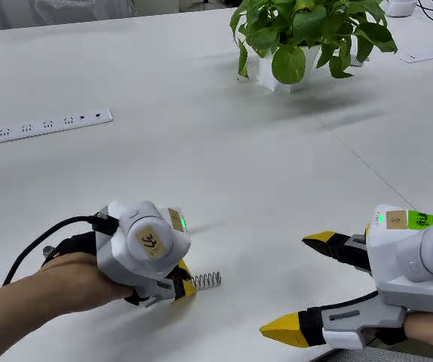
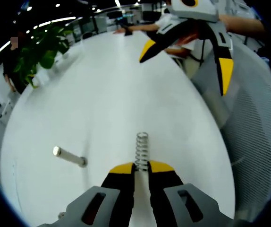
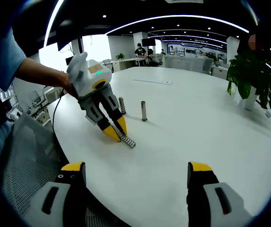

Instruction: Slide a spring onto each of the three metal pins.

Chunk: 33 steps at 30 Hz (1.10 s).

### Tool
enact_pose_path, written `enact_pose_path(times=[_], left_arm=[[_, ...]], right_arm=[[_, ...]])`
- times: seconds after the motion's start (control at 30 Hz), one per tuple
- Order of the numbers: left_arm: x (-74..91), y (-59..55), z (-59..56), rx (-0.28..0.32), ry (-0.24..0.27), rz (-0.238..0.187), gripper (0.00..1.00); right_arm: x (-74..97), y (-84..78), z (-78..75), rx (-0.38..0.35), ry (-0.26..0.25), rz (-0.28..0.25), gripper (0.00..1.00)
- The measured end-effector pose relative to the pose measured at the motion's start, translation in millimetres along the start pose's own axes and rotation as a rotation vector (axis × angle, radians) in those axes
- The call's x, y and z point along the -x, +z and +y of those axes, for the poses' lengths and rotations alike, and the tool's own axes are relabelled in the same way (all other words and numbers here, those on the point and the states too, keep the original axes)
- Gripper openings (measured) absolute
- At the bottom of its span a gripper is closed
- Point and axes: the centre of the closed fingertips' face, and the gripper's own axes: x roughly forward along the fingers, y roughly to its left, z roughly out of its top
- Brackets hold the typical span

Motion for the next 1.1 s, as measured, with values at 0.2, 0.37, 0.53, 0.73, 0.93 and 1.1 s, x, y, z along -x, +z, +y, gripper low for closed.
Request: enact_pose_path(times=[0.2,0.37,0.53,0.73,0.93,1.1], left_arm=[[1.7,0.8,-0.4,0.06,0.022,-0.048,0.1],[7.7,4.0,-1.0,0.115,0.044,-0.103,0.1],[18.5,6.4,-3.9,0.182,0.073,-0.167,0.1],[35.8,5.6,-10.8,0.284,0.112,-0.258,0.1],[59.2,-3.7,-22.7,0.358,0.162,-0.321,0.1],[75.5,-8.5,-35.5,0.397,0.207,-0.361,0.1]], right_arm=[[-0.9,0.2,2.8,0.002,0.01,-0.001,0.89],[-2.6,1.4,5.2,0.004,0.02,0.0,0.89],[-7.0,4.5,10.5,0.01,0.039,-0.002,0.88],[-9.9,8.4,16.7,0.033,0.067,0.007,0.88],[-14.3,18.8,30.6,0.046,0.124,0.002,0.86],[-23.5,29.7,58.1,0.059,0.222,-0.006,0.84]])
